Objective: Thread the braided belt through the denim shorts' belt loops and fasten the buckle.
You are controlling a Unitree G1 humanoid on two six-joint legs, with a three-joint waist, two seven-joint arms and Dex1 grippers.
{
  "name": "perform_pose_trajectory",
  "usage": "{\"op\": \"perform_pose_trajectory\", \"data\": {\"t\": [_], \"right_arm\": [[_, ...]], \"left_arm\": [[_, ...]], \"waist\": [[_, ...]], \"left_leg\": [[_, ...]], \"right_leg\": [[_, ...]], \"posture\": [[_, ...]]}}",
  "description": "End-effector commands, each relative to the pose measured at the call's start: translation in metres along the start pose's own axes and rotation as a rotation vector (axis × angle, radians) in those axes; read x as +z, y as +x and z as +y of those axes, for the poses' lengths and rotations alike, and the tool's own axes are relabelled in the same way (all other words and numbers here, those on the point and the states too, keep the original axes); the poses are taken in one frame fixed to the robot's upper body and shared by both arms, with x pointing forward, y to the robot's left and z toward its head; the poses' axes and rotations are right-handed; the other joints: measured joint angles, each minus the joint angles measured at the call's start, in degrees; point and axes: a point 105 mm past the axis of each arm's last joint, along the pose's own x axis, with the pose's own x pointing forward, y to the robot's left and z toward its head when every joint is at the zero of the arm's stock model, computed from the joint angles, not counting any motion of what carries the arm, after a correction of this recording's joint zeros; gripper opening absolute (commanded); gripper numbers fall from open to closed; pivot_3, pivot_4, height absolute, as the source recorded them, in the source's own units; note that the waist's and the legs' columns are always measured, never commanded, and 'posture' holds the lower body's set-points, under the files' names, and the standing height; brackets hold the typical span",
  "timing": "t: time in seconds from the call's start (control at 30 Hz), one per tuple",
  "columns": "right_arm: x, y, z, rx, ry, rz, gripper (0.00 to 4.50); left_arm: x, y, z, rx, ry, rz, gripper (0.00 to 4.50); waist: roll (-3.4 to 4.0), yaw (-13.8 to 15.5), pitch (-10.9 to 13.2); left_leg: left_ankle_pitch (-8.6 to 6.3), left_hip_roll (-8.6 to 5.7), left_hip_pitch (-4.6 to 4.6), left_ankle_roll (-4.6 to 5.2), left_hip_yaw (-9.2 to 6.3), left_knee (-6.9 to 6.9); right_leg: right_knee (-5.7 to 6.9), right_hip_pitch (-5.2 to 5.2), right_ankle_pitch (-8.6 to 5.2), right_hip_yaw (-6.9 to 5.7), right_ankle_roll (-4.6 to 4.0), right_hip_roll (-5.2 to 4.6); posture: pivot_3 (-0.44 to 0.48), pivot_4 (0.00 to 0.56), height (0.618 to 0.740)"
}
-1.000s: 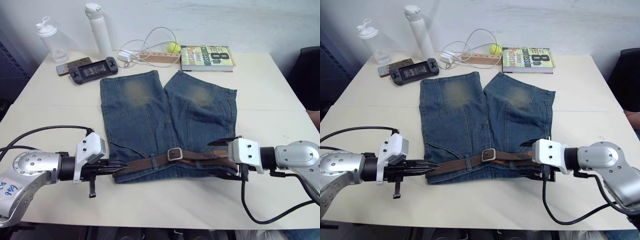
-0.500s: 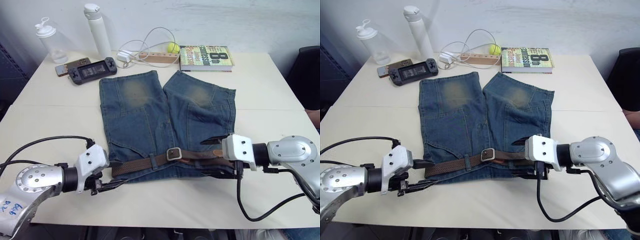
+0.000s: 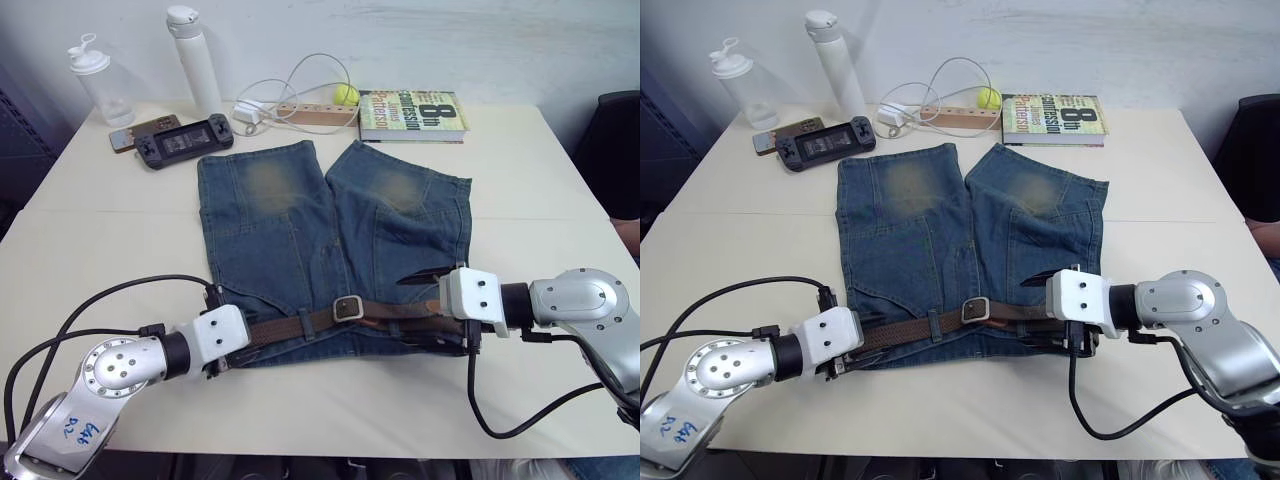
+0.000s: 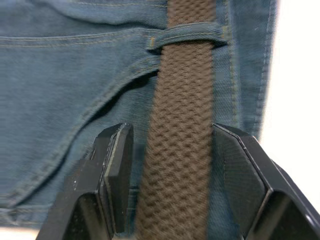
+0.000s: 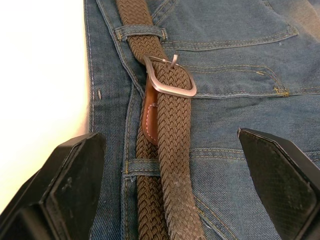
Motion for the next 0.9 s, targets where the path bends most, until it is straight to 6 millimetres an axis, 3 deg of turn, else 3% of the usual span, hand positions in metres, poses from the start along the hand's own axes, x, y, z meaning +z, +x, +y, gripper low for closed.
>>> {"op": "perform_pose_trajectory", "data": {"t": [0.03, 0.2, 0.9], "right_arm": [[0.0, -0.003, 0.0, -0.008, -0.03, 0.013, 4.5], [-0.004, -0.005, 0.003, -0.007, -0.035, 0.04, 4.5], [-0.045, -0.009, 0.008, -0.178, -0.187, 0.259, 4.5]], "left_arm": [[0.007, 0.002, 0.006, 0.034, 0.045, -0.035, 1.99], [0.004, 0.003, 0.007, 0.035, 0.06, -0.052, 0.03], [-0.003, 0.013, 0.007, -0.003, 0.026, -0.084, 0.03]], "waist": [[0.0, 0.1, 0.0], [0.0, 0.1, 0.0], [0.0, 0.2, 0.0]], "left_leg": [[-0.01, 0.0, 0.0, 0.01, 0.0, 0.0], [-0.01, -0.01, 0.01, 0.02, 0.0, 0.0], [0.02, -0.02, 0.04, 0.0, -0.01, 0.01]], "right_leg": [[0.0, 0.0, 0.0, 0.0, 0.0, 0.0], [0.0, 0.01, 0.0, -0.01, 0.0, -0.01], [0.04, 0.04, 0.0, -0.04, 0.0, -0.03]], "posture": [[0.0, 0.15, 0.703], [0.0, 0.15, 0.703], [0.0, 0.15, 0.703]]}}
